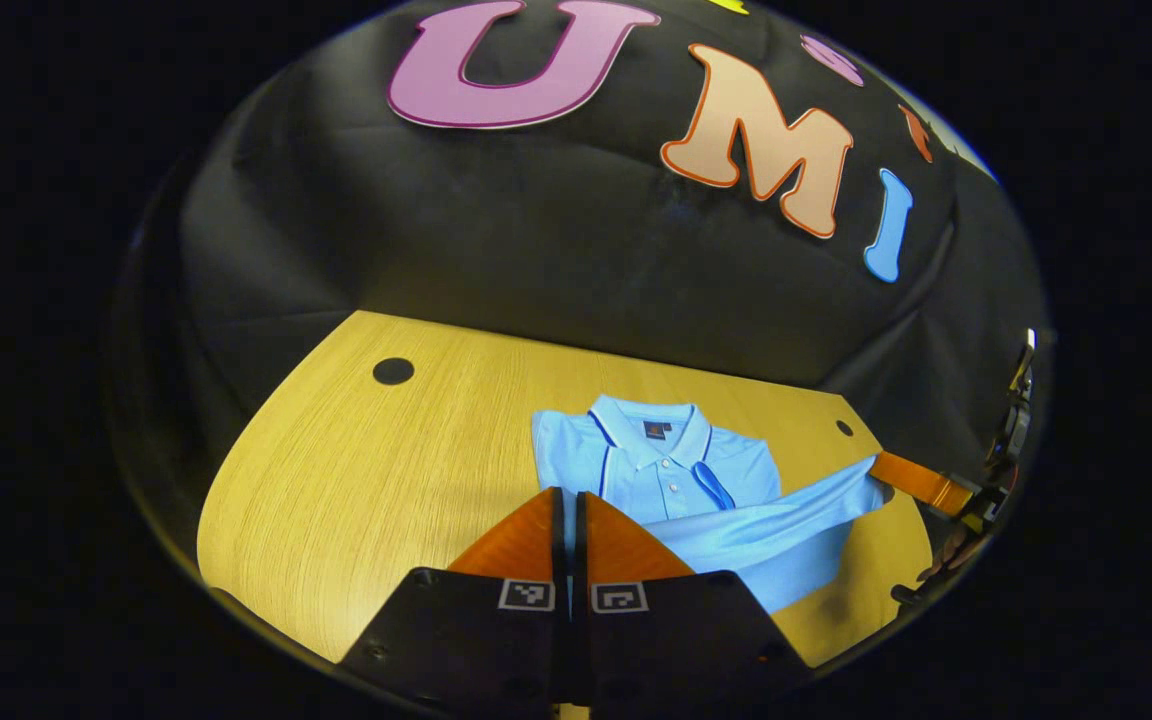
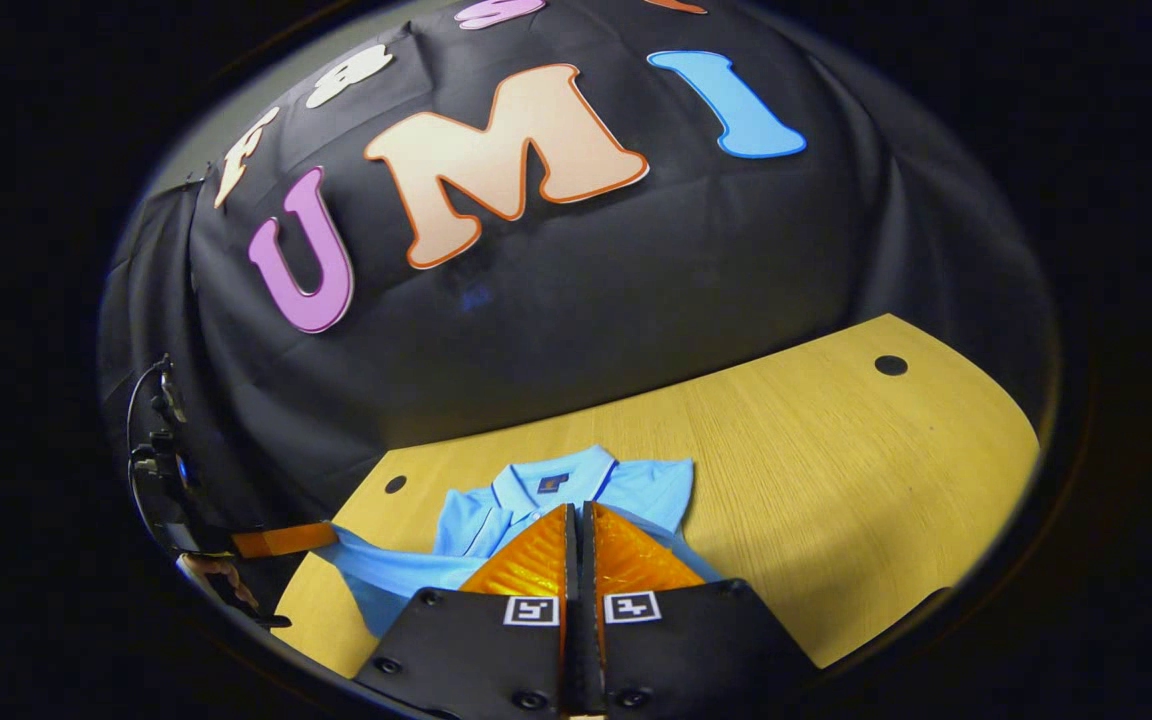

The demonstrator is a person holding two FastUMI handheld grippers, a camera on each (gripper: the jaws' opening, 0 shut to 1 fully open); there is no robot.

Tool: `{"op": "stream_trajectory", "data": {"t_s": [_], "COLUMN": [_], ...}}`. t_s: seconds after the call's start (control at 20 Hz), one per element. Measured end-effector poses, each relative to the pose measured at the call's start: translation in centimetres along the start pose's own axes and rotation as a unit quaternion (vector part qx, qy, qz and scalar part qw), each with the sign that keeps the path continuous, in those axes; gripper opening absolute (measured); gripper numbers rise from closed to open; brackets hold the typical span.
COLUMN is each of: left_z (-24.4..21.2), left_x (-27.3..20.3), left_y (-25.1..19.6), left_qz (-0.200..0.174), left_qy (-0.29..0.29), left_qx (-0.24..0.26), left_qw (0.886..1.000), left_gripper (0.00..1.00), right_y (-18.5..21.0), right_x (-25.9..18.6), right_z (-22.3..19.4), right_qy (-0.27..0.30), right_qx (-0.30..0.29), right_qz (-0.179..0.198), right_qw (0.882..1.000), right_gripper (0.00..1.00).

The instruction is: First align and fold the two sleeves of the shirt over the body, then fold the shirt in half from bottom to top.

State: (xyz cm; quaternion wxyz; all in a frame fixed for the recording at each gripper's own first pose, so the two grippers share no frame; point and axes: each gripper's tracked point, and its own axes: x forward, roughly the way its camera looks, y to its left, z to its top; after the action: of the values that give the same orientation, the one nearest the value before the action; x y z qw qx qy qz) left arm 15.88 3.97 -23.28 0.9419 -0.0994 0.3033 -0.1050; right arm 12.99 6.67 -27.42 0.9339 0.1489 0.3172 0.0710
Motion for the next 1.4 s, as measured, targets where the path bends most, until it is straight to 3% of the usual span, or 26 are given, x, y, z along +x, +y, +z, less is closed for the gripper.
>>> {"op": "stream_trajectory", "data": {"t_s": [0.2, 0.45, 0.6, 0.65, 0.7, 0.8, 0.85, 0.9, 1.0, 1.25, 1.3, 1.4], "left_z": [1.7, 1.2, 0.6, 0.9, 0.9, 1.9, 2.7, 3.7, 5.4, 7.0, 6.9, 6.7], "left_x": [5.1, 11.2, 12.7, 12.7, 12.2, 10.7, 10.0, 8.9, 5.7, -3.3, -5.0, -8.5], "left_y": [0.7, 1.9, 1.8, 1.4, 0.6, 0.1, 0.1, 0.2, -0.4, -2.5, -2.8, -3.4], "left_qz": [0.001, 0.013, 0.017, 0.009, -0.007, -0.007, 0.003, 0.014, 0.024, 0.028, 0.030, 0.035], "left_qy": [0.002, 0.013, 0.015, 0.008, 0.005, -0.012, -0.024, -0.041, -0.078, -0.142, -0.151, -0.167], "left_qx": [0.003, 0.056, 0.056, 0.049, 0.044, 0.050, 0.053, 0.057, 0.055, 0.064, 0.069, 0.073], "left_qw": [1.000, 0.998, 0.998, 0.999, 0.999, 0.999, 0.998, 0.997, 0.995, 0.987, 0.986, 0.983], "left_gripper": [0.00, 0.00, 0.00, 0.01, 0.04, 0.66, 0.97, 0.92, 0.97, 0.96, 0.96, 0.96], "right_y": [-1.9, -4.3, -5.1, -5.2, -5.4, -5.1, -4.7, -4.2, -3.1, -0.1, 0.5, 1.3], "right_x": [5.7, 11.5, 12.3, 12.0, 11.8, 10.1, 9.2, 8.0, 5.2, -4.2, -6.3, -10.2], "right_z": [1.7, -0.8, -2.1, -2.2, -1.7, -0.2, 0.5, 1.4, 2.8, 5.2, 5.5, 5.7], "right_qy": [-0.008, 0.017, 0.035, 0.035, 0.029, 0.007, -0.005, -0.018, -0.047, -0.116, -0.130, -0.154], "right_qx": [-0.025, -0.051, -0.049, -0.053, -0.067, -0.090, -0.100, -0.109, -0.129, -0.154, -0.160, -0.176], "right_qz": [-0.026, -0.069, -0.091, -0.094, -0.100, -0.106, -0.107, -0.105, -0.098, -0.078, -0.072, -0.065], "right_qw": [0.999, 0.996, 0.994, 0.994, 0.992, 0.990, 0.989, 0.988, 0.986, 0.978, 0.976, 0.970], "right_gripper": [0.02, 0.02, 0.03, 0.12, 0.40, 0.98, 0.98, 0.93, 0.98, 0.98, 0.94, 0.98]}}
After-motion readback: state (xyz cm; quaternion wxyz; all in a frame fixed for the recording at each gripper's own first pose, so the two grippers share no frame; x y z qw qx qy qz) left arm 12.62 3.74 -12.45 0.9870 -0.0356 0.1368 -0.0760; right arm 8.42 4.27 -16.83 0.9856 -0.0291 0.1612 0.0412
